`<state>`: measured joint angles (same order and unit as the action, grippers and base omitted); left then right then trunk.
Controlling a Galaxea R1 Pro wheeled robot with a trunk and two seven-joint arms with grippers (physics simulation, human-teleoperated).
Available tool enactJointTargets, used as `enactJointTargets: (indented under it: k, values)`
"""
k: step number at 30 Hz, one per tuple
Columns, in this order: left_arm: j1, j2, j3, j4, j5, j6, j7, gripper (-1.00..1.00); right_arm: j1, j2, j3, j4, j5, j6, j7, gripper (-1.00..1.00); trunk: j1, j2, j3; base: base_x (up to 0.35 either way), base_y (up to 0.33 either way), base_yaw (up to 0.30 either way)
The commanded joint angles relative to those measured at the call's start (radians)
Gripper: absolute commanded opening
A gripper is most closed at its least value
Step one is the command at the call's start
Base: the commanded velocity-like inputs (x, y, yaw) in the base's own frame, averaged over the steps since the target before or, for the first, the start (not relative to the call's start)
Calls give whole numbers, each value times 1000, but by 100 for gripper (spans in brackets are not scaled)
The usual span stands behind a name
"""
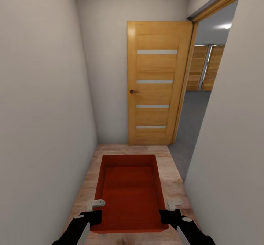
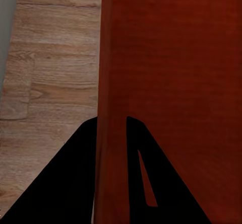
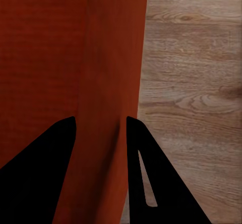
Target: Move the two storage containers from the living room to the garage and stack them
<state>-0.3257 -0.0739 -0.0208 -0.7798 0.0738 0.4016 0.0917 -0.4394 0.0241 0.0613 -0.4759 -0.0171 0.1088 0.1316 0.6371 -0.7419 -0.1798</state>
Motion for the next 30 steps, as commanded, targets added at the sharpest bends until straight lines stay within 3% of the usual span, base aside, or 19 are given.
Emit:
enactJointTargets:
  k: [1, 8, 30]
  values:
    - [0, 2, -1, 1, -17, 8, 19, -100, -1, -1, 8, -23, -15, -21, 23, -100, 1, -1, -2, 329, 109, 0]
    - [0, 2, -1, 1, -17, 8, 19, -100, -1, 0, 8, -23, -15, -21, 23, -100, 1, -1, -2, 329, 114, -85]
    - [0, 3, -1, 1, -17, 8, 18, -100, -1, -1, 8, -23, -15, -21, 23, -100, 1, -1, -2, 316, 146, -260]
